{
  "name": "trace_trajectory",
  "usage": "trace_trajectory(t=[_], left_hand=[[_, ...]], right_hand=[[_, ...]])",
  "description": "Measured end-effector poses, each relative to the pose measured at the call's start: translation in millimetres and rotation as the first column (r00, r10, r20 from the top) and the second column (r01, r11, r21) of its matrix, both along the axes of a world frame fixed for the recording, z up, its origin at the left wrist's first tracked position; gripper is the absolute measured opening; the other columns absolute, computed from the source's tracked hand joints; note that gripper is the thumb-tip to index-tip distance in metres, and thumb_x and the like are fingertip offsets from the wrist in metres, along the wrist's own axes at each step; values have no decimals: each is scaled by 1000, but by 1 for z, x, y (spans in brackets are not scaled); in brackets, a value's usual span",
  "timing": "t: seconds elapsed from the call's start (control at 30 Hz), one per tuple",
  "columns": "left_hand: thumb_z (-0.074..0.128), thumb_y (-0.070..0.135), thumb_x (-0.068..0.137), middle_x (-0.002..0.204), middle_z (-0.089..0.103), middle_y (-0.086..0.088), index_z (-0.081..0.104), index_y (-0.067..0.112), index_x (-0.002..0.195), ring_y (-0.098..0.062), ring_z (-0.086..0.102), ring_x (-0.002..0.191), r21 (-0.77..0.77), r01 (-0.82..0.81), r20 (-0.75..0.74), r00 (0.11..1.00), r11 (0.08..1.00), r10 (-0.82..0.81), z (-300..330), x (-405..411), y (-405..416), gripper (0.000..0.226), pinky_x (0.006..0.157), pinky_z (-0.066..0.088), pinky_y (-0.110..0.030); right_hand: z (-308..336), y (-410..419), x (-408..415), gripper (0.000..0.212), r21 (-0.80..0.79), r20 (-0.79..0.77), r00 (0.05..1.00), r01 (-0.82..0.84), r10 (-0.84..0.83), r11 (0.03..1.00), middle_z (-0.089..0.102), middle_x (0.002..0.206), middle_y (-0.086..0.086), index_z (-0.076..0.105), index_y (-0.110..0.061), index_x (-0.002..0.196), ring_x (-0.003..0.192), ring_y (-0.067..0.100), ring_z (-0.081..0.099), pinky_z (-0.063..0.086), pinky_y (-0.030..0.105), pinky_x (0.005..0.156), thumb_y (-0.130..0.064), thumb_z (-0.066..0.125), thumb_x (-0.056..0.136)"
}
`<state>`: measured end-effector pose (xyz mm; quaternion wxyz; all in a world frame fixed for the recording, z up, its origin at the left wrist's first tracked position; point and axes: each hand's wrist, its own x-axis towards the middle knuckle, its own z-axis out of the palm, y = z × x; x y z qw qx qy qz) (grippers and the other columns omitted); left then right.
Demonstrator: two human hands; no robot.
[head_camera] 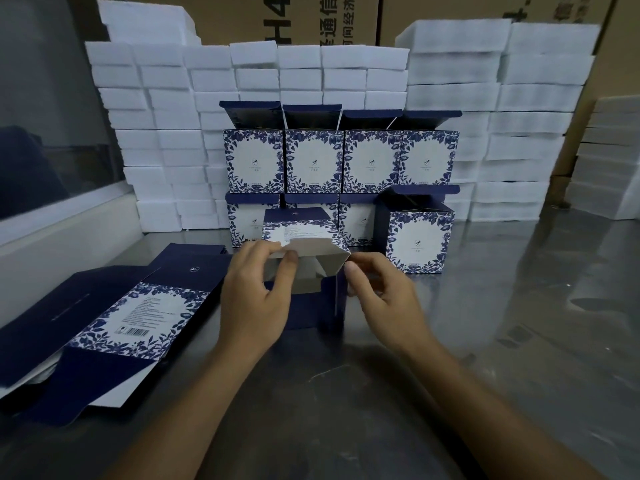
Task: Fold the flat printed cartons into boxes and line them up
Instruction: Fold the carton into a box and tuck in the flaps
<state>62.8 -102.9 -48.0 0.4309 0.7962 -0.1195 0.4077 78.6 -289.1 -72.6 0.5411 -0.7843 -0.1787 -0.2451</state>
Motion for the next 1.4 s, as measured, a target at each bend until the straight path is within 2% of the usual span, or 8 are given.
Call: trace_trajectory(t=[0.23, 0.4, 0.63, 0.77, 0.93, 1.13, 1.3, 1.4], left_hand=[[53, 32, 96, 90, 60, 3, 63, 11, 91, -22, 59, 89, 81, -2, 50, 999, 997, -2, 0, -5, -7, 24, 76, 49, -42], [54, 32, 96, 91, 61, 3, 64, 9, 92, -19, 60, 87, 83, -7, 78, 997, 997, 1, -1, -6, -6, 25, 72, 49, -40], [53, 35, 96, 94, 62, 2, 66, 9, 95, -17, 61, 87, 91, -13, 76, 997, 996, 6, -2, -7, -7, 29, 71, 50, -40], [52, 35, 97, 94, 62, 4, 66, 10, 95, -15, 60, 87, 90, -10, 78, 997, 996, 2, -2, -8, -8, 29, 72, 51, -39], [52, 36, 96, 94, 62, 4, 66, 10, 96, -15, 60, 88, 83, -15, 77, 997, 996, 9, -2, -7, -8, 29, 72, 50, -38], [55, 34, 95, 94, 63, 3, 66, 9, 94, -17, 61, 89, 66, -24, 87, 996, 998, 18, -3, -4, -5, 28, 74, 50, -38], [54, 35, 95, 95, 62, 6, 65, 12, 94, -14, 60, 90, 75, -24, 81, 997, 997, 18, -4, -4, -5, 26, 74, 49, -34], [55, 35, 95, 96, 63, 5, 65, 11, 95, -16, 61, 91, 82, -24, 77, 997, 996, 18, -4, -4, -5, 26, 75, 50, -36]], right_hand=[[3, 0, 1, 14, -36, 144, 972, 195, -188, 980, 65, 80, -17, 62, -24, 87, 79, 3, 64, 46, 13, 60, -33, 71, 92], [6, -2, 2, 16, -77, 170, 959, 240, -225, 968, 61, 77, -16, 65, -13, 85, 77, 0, 60, 43, 11, 59, -25, 74, 91], [5, -2, 2, 18, -31, 212, 944, 266, -254, 963, 65, 73, -8, 68, -11, 79, 75, 4, 61, 46, 20, 58, -21, 70, 93], [8, -3, 2, 20, -32, 240, 936, 272, -256, 962, 62, 70, -4, 64, -8, 74, 71, 6, 58, 41, 17, 57, -14, 69, 93], [8, -4, 3, 17, -16, 189, 948, 262, -254, 965, 66, 70, -8, 70, -10, 77, 72, 5, 61, 45, 16, 59, -19, 73, 91], [-1, -6, 7, 26, -193, 12, 971, 236, -238, 952, 62, 62, -12, 63, -24, 66, 60, 2, 58, 45, 18, 57, -31, 78, 86], [2, -8, 10, 31, -182, -17, 974, 220, -227, 958, 60, 55, -10, 61, -21, 62, 51, 2, 54, 42, 21, 52, -28, 77, 87], [0, -10, 11, 30, -200, -70, 976, 191, -208, 961, 64, 58, -7, 63, -19, 63, 54, 5, 57, 48, 27, 56, -32, 78, 86]])
